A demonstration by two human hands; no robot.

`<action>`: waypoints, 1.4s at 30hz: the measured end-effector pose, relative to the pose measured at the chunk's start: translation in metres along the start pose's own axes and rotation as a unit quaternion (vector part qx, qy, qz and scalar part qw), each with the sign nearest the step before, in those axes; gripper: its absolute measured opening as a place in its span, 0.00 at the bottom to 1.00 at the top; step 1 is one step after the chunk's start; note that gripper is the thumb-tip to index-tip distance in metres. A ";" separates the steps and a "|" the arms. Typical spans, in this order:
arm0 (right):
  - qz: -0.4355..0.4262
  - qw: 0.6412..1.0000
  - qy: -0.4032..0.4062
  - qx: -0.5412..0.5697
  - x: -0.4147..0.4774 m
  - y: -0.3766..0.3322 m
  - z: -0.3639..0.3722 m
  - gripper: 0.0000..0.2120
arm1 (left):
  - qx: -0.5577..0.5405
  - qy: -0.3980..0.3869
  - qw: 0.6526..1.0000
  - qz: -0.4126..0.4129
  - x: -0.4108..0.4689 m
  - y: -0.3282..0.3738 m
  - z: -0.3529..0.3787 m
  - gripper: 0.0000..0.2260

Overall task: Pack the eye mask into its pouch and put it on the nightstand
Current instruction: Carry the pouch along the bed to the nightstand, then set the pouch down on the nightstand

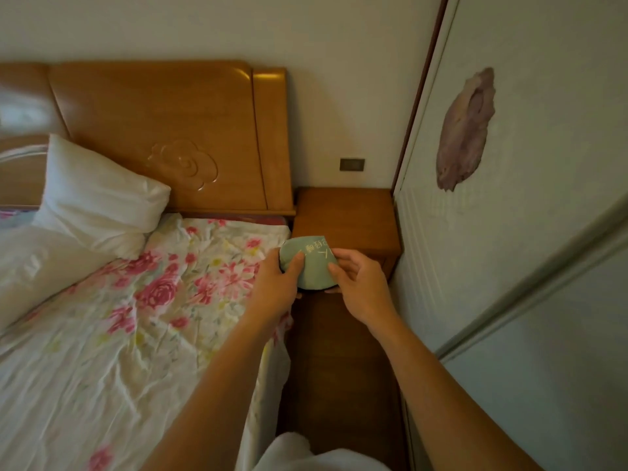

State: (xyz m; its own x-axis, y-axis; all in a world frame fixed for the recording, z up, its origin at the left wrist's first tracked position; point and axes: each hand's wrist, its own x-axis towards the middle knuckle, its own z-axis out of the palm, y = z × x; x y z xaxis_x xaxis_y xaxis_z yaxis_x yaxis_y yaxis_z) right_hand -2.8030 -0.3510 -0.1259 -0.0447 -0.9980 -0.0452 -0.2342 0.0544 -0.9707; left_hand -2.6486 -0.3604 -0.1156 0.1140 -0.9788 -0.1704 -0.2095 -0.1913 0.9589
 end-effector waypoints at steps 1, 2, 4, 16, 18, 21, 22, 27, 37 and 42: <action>0.000 1.000 -0.002 -0.003 0.012 0.001 0.000 0.16 | 0.000 0.001 1.000 0.001 0.012 0.000 0.002 0.16; -0.005 1.000 -0.003 -0.007 0.026 0.002 0.001 0.16 | -0.001 0.000 1.000 0.003 0.025 0.002 0.003 0.15; -0.014 1.000 -0.003 -0.018 0.056 0.000 0.002 0.16 | -0.015 -0.004 1.000 0.005 0.053 0.005 0.006 0.13; -0.042 0.991 0.059 -0.111 0.232 -0.028 -0.004 0.17 | -0.054 -0.115 0.992 0.009 0.245 0.046 0.018 0.13; -0.031 0.992 0.055 -0.109 0.251 -0.020 -0.004 0.17 | -0.050 -0.128 0.991 0.005 0.266 0.042 0.023 0.10; -0.011 0.993 0.045 -0.109 0.301 -0.005 -0.015 0.17 | -0.036 -0.140 0.990 -0.004 0.313 0.040 0.040 0.12; -0.002 0.993 0.044 -0.113 0.329 0.003 -0.021 0.17 | -0.029 -0.144 0.989 -0.012 0.340 0.040 0.052 0.13; -0.001 0.995 0.033 -0.092 0.364 0.007 -0.028 0.18 | -0.017 -0.138 0.990 -0.005 0.370 0.053 0.062 0.13; 0.010 0.998 0.003 -0.061 0.489 0.014 -0.053 0.19 | 0.033 -0.081 0.996 -0.009 0.473 0.084 0.100 0.13; 0.032 0.996 -0.010 -0.080 0.534 0.027 -0.069 0.19 | 0.033 -0.078 0.996 -0.031 0.512 0.081 0.125 0.15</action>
State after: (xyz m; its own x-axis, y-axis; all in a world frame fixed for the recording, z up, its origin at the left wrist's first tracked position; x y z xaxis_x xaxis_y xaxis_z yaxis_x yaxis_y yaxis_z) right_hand -2.9001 -0.8798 -0.1603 -0.0455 -0.9927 -0.1118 -0.3832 0.1207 -0.9157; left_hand -2.7287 -0.8867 -0.1533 -0.0226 -0.9633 -0.2674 -0.2700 -0.2516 0.9294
